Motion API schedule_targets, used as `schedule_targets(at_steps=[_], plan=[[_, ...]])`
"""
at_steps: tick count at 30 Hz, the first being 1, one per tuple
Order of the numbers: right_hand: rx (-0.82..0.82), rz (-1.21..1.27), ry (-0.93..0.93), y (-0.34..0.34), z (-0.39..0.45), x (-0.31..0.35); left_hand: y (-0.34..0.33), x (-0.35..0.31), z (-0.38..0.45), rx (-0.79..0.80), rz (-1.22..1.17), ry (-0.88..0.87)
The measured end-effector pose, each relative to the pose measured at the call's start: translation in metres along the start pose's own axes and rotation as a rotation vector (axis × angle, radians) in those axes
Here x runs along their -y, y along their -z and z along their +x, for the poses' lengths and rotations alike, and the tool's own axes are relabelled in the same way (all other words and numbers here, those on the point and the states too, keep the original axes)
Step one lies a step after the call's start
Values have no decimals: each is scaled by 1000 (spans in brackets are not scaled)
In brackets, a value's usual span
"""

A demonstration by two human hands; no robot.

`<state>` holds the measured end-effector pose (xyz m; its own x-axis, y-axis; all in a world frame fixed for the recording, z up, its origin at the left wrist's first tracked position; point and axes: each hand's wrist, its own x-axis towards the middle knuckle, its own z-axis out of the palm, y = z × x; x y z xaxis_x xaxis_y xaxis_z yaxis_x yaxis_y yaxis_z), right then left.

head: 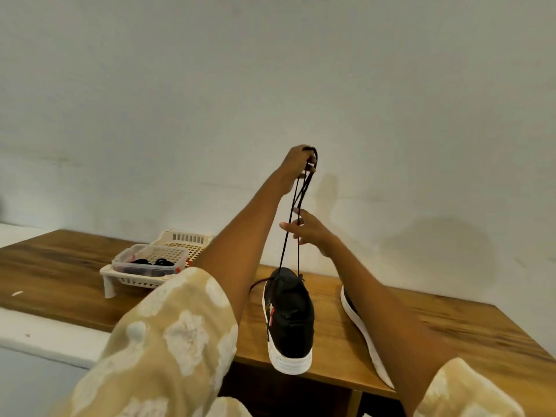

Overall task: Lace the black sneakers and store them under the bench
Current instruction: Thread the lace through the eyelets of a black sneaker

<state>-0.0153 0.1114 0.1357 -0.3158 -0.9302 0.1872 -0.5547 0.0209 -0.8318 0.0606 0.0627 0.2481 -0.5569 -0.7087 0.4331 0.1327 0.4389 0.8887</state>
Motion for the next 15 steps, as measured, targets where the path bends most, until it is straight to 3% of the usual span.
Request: schedule_targets(at_steps=[4, 9, 12, 15], plan=[[-308, 285, 114, 3, 8, 11, 12, -25, 2, -147, -404, 10], [-153, 230, 175, 22, 7, 21, 41, -44, 11, -320, -819, 19], [4, 35, 179, 10, 4, 25, 38, -54, 8, -338, -873, 15], [-35, 25, 192, -15, 4, 21, 30, -67, 2, -367, -902, -9]])
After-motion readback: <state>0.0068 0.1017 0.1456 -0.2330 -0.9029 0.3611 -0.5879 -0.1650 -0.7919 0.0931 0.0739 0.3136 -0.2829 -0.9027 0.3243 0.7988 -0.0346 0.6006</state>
